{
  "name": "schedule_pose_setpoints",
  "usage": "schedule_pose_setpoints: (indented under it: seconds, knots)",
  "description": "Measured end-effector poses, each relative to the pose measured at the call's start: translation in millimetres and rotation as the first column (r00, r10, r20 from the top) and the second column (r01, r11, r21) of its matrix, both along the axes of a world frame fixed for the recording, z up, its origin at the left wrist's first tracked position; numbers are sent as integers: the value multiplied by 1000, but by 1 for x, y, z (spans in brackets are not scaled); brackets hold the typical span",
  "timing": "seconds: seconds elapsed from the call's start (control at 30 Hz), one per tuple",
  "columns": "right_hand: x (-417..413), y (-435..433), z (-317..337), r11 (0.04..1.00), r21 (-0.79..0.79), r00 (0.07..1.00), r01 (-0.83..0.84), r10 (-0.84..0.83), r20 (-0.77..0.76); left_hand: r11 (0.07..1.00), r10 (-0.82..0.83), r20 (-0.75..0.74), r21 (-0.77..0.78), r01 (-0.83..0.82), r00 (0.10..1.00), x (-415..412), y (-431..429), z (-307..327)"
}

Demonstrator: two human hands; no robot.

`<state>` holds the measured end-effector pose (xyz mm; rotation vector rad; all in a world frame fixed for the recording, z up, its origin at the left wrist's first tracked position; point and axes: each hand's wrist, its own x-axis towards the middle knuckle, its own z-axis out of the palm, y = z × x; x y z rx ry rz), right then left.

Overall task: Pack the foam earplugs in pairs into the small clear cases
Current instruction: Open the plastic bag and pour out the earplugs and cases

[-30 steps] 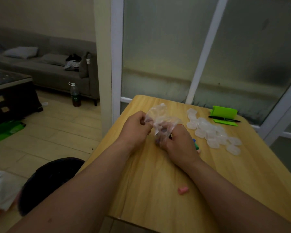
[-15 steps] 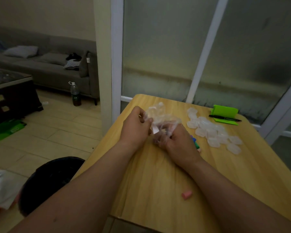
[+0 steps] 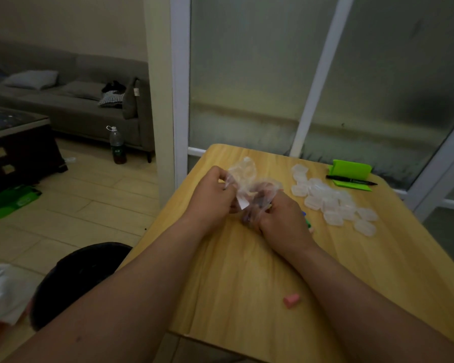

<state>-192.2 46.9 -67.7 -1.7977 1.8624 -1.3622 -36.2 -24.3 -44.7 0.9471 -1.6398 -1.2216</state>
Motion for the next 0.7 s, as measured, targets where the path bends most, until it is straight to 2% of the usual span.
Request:
schedule_pose_setpoints:
  seconds: [0.3, 0.43, 0.53, 0.7]
  knots:
    - [2, 1, 1, 997, 18, 995, 75, -74, -74, 996, 69, -49, 63, -66, 996, -3, -3, -2]
    - [-1, 3, 1, 996, -8, 994, 85, -85, -63, 972, 224, -38, 77, -220, 974, 2, -13, -6]
    - [-5, 5, 1, 1000, 3, 986, 24, -23, -165, 954, 292, -40, 82, -289, 955, 6, -17, -8]
    - [-6, 2, 5, 996, 65, 933, -56, 75, -352, 948, 314, 6, 46, -314, 949, 6, -20, -10]
